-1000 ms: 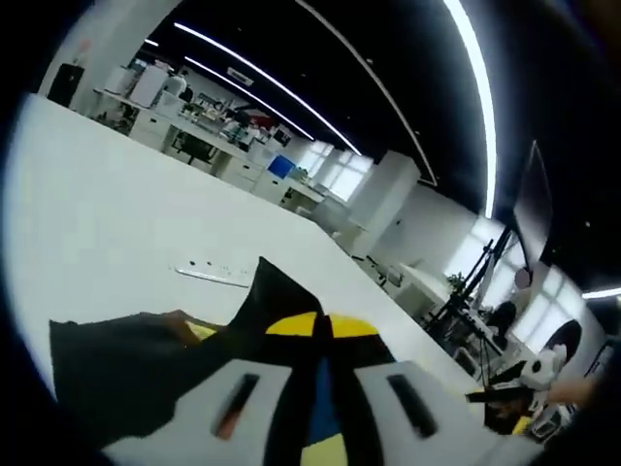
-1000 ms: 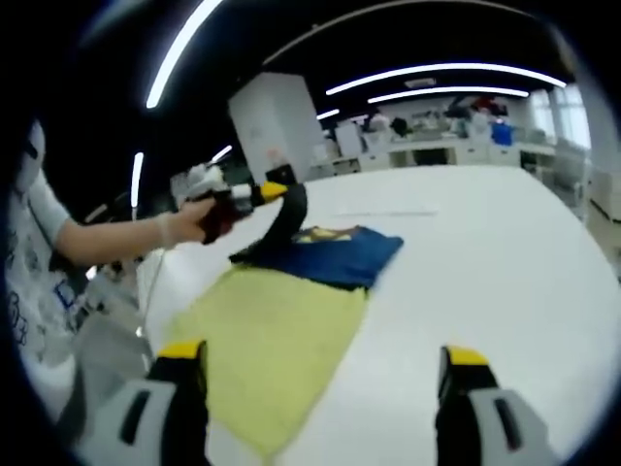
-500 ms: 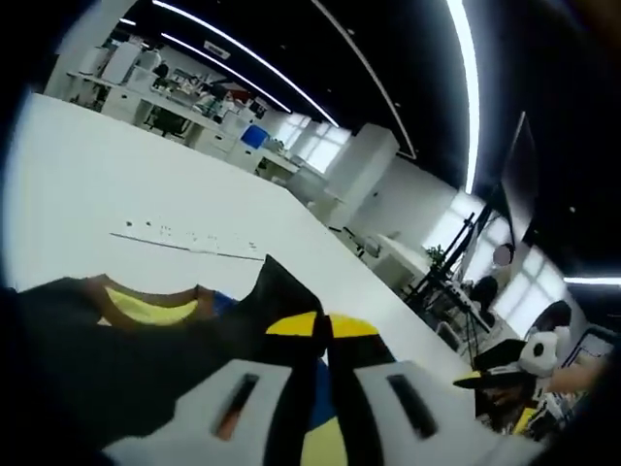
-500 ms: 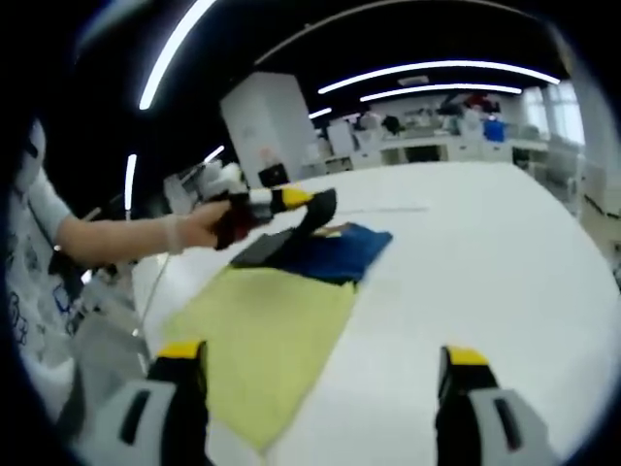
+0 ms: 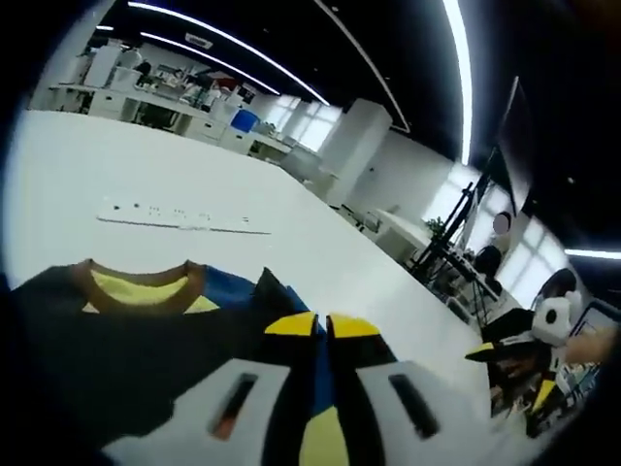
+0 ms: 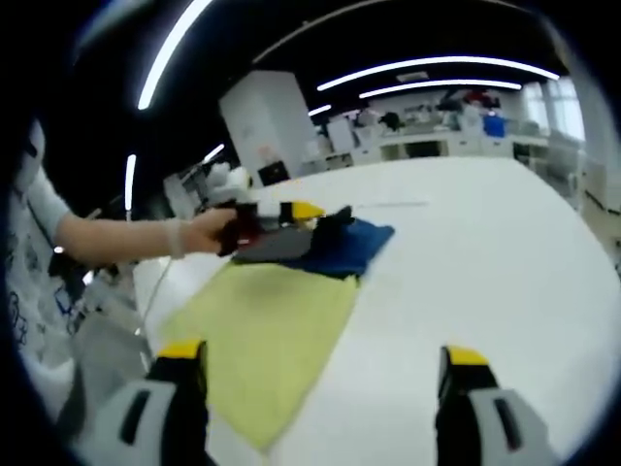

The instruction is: Fold the garment on the visible template until the final outline fits inside the template.

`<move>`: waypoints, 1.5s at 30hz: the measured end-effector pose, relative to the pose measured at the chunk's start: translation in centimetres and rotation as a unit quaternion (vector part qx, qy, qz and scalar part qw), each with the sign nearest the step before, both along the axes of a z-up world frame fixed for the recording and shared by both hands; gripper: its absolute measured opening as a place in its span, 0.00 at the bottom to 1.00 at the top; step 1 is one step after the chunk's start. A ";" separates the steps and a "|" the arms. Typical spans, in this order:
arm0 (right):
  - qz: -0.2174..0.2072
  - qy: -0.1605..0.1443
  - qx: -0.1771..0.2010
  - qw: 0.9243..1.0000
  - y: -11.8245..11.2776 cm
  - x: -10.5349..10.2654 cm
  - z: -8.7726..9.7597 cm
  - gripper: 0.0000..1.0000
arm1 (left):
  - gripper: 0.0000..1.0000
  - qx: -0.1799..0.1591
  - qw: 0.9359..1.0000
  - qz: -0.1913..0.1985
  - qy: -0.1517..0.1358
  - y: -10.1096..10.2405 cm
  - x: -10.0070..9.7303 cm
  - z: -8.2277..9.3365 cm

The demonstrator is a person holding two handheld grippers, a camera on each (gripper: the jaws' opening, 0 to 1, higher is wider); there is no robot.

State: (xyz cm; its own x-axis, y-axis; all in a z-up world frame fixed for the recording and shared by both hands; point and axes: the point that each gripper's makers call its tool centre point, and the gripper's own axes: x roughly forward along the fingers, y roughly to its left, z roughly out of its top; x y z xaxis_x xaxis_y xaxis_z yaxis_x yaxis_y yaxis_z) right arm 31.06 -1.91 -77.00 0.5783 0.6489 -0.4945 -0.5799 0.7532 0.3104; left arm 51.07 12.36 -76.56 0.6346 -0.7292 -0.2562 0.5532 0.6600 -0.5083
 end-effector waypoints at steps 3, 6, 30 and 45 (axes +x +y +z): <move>0.002 0.000 0.000 1.000 0.0 0.1 -0.1 0.99 | 0.29 0.008 1.000 0.002 -0.011 -0.2 -0.1 0.1; 0.003 -0.001 0.002 1.000 0.2 0.1 -0.1 0.99 | 0.61 0.018 0.999 0.006 -0.027 -0.2 0.1 0.2; 0.026 -0.026 0.003 0.999 2.9 1.8 1.5 0.99 | 0.95 0.055 0.997 0.009 -0.058 6.9 -2.5 2.3; 0.034 -0.022 -0.008 0.999 3.7 1.4 0.8 0.94 | 0.88 0.064 0.996 0.024 -0.050 13.1 -7.5 1.9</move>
State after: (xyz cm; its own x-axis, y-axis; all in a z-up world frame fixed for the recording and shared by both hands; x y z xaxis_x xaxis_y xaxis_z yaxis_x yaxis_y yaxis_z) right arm 32.49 1.79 -76.15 0.5539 0.6799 -0.4805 -0.6433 0.7159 0.2714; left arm 43.58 25.47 -74.65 0.6954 -0.6626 -0.2783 0.5626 0.7428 -0.3628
